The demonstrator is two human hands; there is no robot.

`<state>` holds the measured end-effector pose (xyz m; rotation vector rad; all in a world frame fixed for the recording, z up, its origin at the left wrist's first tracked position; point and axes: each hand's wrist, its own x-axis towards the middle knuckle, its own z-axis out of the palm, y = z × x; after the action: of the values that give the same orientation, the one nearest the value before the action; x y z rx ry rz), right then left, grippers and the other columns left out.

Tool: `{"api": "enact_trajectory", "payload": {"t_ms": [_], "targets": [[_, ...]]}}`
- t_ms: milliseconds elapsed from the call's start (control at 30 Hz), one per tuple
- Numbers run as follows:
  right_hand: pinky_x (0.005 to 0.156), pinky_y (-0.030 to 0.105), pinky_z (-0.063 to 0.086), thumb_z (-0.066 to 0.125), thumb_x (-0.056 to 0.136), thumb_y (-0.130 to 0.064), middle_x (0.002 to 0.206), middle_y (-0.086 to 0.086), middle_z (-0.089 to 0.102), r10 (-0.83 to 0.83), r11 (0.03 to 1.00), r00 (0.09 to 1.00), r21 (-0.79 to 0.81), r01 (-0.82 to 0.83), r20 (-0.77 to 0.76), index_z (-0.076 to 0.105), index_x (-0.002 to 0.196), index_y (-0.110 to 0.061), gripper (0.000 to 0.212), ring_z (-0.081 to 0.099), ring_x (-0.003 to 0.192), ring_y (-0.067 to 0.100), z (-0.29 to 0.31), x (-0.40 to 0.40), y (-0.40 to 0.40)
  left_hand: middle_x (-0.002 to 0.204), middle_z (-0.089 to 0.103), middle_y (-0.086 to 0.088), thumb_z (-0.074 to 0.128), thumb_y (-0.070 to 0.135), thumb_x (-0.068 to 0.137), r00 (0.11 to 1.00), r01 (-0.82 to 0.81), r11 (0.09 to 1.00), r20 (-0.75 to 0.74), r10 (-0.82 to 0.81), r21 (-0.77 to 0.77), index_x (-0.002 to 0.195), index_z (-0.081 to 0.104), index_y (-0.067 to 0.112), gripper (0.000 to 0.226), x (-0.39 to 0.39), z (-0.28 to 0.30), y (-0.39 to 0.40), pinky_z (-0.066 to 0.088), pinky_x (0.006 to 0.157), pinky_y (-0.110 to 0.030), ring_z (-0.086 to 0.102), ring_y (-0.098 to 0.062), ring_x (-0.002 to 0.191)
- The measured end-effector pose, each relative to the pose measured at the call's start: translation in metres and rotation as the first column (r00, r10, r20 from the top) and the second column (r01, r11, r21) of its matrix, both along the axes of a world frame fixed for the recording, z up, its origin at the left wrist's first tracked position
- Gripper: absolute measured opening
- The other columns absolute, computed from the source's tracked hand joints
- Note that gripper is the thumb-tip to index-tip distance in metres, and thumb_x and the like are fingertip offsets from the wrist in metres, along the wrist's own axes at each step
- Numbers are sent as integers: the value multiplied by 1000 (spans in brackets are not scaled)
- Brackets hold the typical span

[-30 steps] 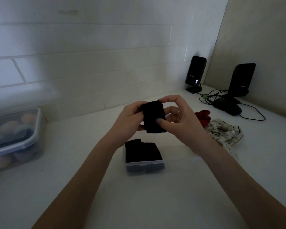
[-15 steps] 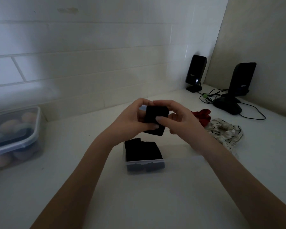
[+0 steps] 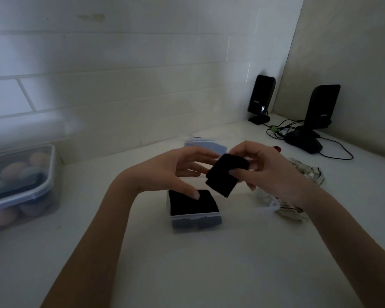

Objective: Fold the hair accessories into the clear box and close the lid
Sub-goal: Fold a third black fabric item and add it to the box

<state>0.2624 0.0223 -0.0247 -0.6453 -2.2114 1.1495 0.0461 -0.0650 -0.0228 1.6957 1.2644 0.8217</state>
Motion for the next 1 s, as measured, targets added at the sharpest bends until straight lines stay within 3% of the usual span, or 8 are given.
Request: {"api": "enact_trajectory", "payload": {"t_ms": [167,300,400,467,567,767,900,1000], "targets": [[61,19,53,70,74,0,86,-13,62,-44,974,974,227,-8,223,58,86,-21,27,62,77,8,1,12,-5,130,56,11,76,-4,69,966,-6,999,-259,18,47,109,59,37,60,3,-3,1,37,110,-28,49,-4,124],[68,17,43,67,76,-7,84,-16,53,-87,897,898,426,-118,431,55,89,-22,23,52,79,-1,3,4,-14,136,46,10,75,9,72,830,-50,990,-546,113,129,104,58,42,48,9,-9,5,35,106,-30,37,-10,122],[70,24,46,68,77,-19,86,-15,53,-113,833,826,506,-224,552,49,83,-30,23,49,81,2,5,-2,-15,128,44,9,75,13,71,795,-71,986,-588,146,149,93,57,43,41,7,-12,6,33,99,-28,35,-12,115],[71,26,45,68,78,-21,84,-14,51,-83,824,776,482,-300,625,50,81,-27,20,50,82,8,6,-6,-13,121,44,8,76,13,70,789,-85,982,-590,168,166,88,59,42,38,6,-12,7,32,92,-25,37,-14,113],[69,23,44,66,79,-13,82,-6,56,32,887,685,296,-355,728,55,80,-20,13,55,80,16,7,-12,-11,109,44,7,77,14,68,775,-94,980,-606,181,173,80,62,41,33,7,-13,8,34,93,-25,39,-14,109],[86,33,55,68,82,-26,91,-1,73,145,960,627,44,-275,765,72,90,-20,11,69,85,13,17,-9,-2,84,38,10,80,20,69,752,-124,977,-627,205,171,75,68,36,21,5,-13,9,34,74,-19,40,-4,82],[79,33,56,73,77,-18,94,-7,65,50,968,668,129,-216,742,64,98,-24,24,66,87,16,8,-9,-4,78,40,12,77,18,72,723,-105,976,-659,208,193,78,73,32,16,7,-11,8,32,66,-16,42,-3,74],[86,32,53,72,78,-24,103,-7,62,-24,950,656,221,-220,755,57,114,-25,39,62,95,14,3,-10,-7,73,43,13,69,12,77,711,-89,966,-664,232,241,86,76,28,20,9,-8,6,31,61,-12,43,-2,66]]}}
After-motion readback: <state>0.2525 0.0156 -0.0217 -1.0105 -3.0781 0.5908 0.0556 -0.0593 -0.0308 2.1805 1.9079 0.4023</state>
